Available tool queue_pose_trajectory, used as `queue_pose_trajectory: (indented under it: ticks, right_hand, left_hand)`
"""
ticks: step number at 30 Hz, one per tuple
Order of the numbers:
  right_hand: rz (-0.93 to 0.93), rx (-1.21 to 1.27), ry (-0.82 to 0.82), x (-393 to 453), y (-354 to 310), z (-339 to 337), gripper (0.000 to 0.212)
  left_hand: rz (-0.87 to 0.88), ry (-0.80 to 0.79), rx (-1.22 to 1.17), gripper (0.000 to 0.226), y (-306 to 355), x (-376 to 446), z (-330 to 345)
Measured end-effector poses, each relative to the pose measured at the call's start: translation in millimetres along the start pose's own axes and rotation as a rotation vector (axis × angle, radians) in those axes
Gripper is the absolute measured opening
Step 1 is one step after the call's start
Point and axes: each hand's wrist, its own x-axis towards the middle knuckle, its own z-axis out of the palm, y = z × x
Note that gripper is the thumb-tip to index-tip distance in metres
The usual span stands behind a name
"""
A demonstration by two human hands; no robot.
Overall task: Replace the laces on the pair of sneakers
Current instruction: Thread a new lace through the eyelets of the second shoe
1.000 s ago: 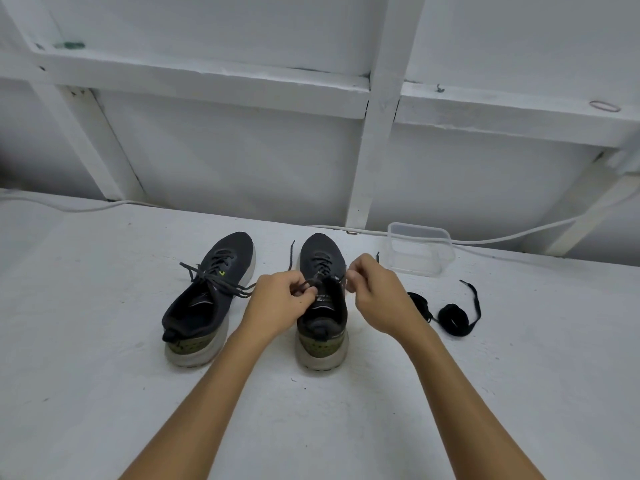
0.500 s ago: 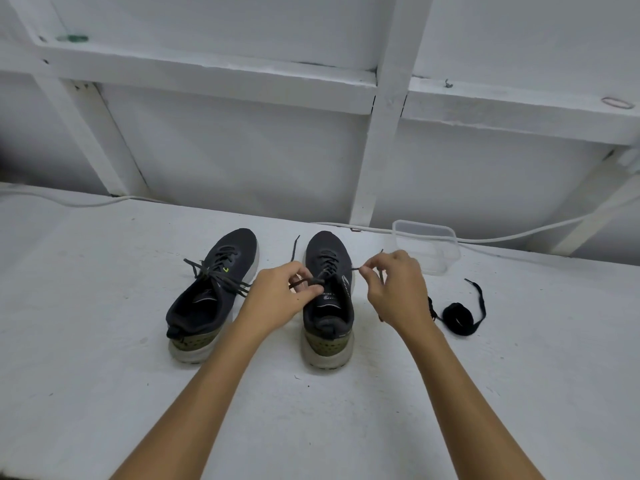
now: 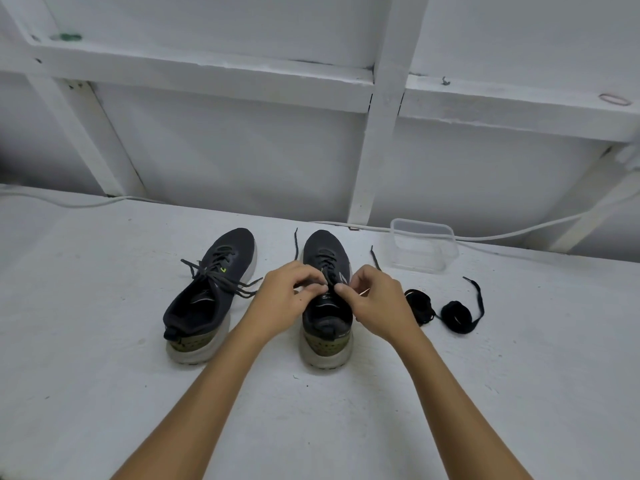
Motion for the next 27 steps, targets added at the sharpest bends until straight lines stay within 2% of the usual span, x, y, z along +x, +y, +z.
queue_pose_trajectory:
  ticks: [3, 5, 10, 14, 18, 21, 25, 27]
  right_hand:
    - [0.031, 0.04, -0.041, 0, 0, 1, 0.016]
    - [0.054, 0.076, -0.069, -1, -1, 0, 0.018]
    - [0.07, 0.139, -0.064, 1, -7, -2, 0.021]
    - [-0.019, -0.029, -0.052, 3, -8, 0, 0.025]
    - [-0.163, -0.313, -0.055, 5, -14, 2, 0.028]
    - [-0.213, -0.359, 0.005, 4, -16, 7, 0.02]
    - [-0.209, -0.344, 0.076, 3, -16, 13, 0.016]
    - [-0.168, -0.267, 0.107, 3, -17, 14, 0.016]
  left_hand:
    - [-0.04, -0.012, -0.092, 0.009, 2, -1, -3]
    - [-0.08, 0.004, -0.092, 0.009, 0, 1, -5]
    - [-0.266, 0.291, 0.064, 0.032, -1, 3, -7]
    - [-0.381, 0.342, 0.125, 0.037, 0, 2, -5]
    - [-0.37, 0.234, 0.037, 0.03, 10, 0, 0]
    - [-0.307, 0.136, -0.028, 0.013, 17, 2, 3]
    - [-0.219, -0.004, 0.03, 0.035, 18, 4, 2]
    - [-0.203, -0.027, 0.042, 0.035, 20, 5, -1]
